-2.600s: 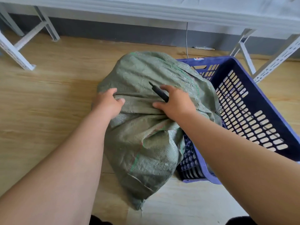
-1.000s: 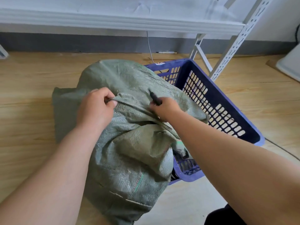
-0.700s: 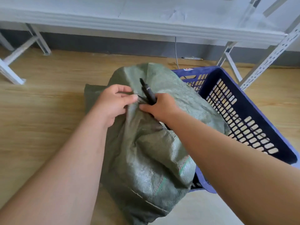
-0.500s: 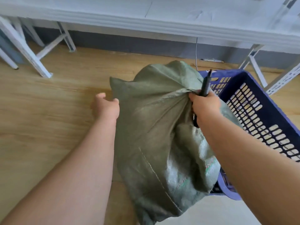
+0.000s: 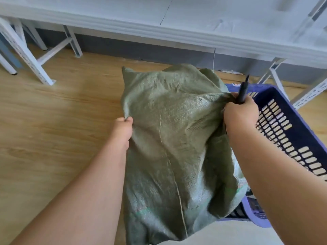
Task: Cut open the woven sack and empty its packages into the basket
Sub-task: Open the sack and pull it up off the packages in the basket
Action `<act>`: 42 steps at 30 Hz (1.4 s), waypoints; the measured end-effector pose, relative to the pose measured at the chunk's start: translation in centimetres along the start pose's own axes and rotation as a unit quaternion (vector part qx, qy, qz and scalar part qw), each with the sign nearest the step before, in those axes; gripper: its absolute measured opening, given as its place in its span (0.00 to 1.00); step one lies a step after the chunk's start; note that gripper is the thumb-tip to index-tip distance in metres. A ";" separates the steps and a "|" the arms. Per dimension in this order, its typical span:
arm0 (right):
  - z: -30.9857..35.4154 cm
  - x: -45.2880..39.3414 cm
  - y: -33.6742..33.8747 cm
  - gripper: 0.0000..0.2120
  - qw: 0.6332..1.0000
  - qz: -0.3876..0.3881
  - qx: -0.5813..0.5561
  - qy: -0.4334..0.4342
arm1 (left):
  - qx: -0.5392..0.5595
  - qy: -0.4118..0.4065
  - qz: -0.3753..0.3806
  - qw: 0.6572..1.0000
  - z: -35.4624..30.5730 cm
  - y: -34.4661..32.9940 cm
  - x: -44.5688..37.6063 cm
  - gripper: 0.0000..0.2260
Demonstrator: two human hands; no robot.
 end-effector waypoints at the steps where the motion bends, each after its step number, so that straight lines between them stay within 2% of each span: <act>1: 1.1 0.1 -0.1 0.17 0.999 -0.004 0.016 0.048 | 0.006 -0.019 -0.021 1.000 -1.0 0.0 0.1 0.08; 3: 2.8 0.4 -0.7 0.18 0.993 0.004 0.031 0.115 | 0.015 -0.049 -0.046 0.998 -3.3 0.1 0.9 0.14; 5: 3.4 -0.2 -1.5 0.17 0.989 0.029 0.050 0.133 | 0.002 -0.080 -0.062 0.995 -5.7 0.1 1.9 0.16; 8: 3.0 -1.9 -2.2 0.15 0.991 0.063 0.079 0.086 | -0.059 -0.130 -0.071 0.987 -9.5 -0.3 2.7 0.17; 12: 2.6 -3.8 -1.1 0.14 0.995 0.062 0.082 0.005 | -0.133 -0.181 -0.065 0.972 -13.6 -1.7 3.8 0.18; 15: 3.8 -4.7 1.0 0.14 0.993 0.051 0.110 -0.018 | -0.172 -0.210 -0.042 0.962 -16.6 -2.4 5.8 0.07; 16: 4.4 -4.9 1.8 0.14 0.991 0.046 0.121 -0.022 | -0.176 -0.209 -0.032 0.961 -17.7 -2.6 6.8 0.05; 21: 9.0 -4.3 5.9 0.12 0.988 0.045 0.147 -0.015 | -0.173 -0.157 0.018 0.972 -22.7 -3.3 12.7 0.09; 26: 15.1 -0.7 9.3 0.08 0.985 0.138 0.060 -0.080 | -0.152 -0.082 0.085 0.981 -27.2 -4.6 18.9 0.10; 29: 18.0 1.4 12.2 0.12 0.976 0.186 0.018 -0.115 | -0.154 -0.015 0.163 0.974 -29.2 -6.0 24.0 0.08; 31: 19.4 1.6 14.6 0.15 0.973 0.193 0.028 -0.126 | -0.160 0.011 0.187 0.969 -30.7 -6.7 27.1 0.09; 33: 20.4 1.0 17.1 0.14 0.969 0.193 0.073 -0.132 | -0.173 0.000 0.188 0.967 -32.4 -6.9 29.2 0.09; 37: 23.1 -1.4 21.1 0.04 0.968 0.163 0.103 -0.163 | -0.178 -0.038 0.215 0.960 -36.1 -7.4 33.1 0.06; 40: 25.9 -4.0 23.2 0.02 0.971 0.169 0.096 -0.136 | -0.154 -0.073 0.216 0.961 -39.5 -7.6 35.5 0.03; 42: 27.7 -5.9 24.8 0.03 0.974 0.172 0.097 -0.112 | -0.190 -0.109 0.216 0.951 -40.7 -7.8 36.2 0.07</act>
Point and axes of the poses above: each hand's wrist, its own x-axis away from the middle knuckle, its own y-axis out of the back of the hand, z = x × y, the point moved 4 cm from there along -x, towards the middle knuckle, and after that the axes turned 13 degrees about -z, right-handed, at the moved point
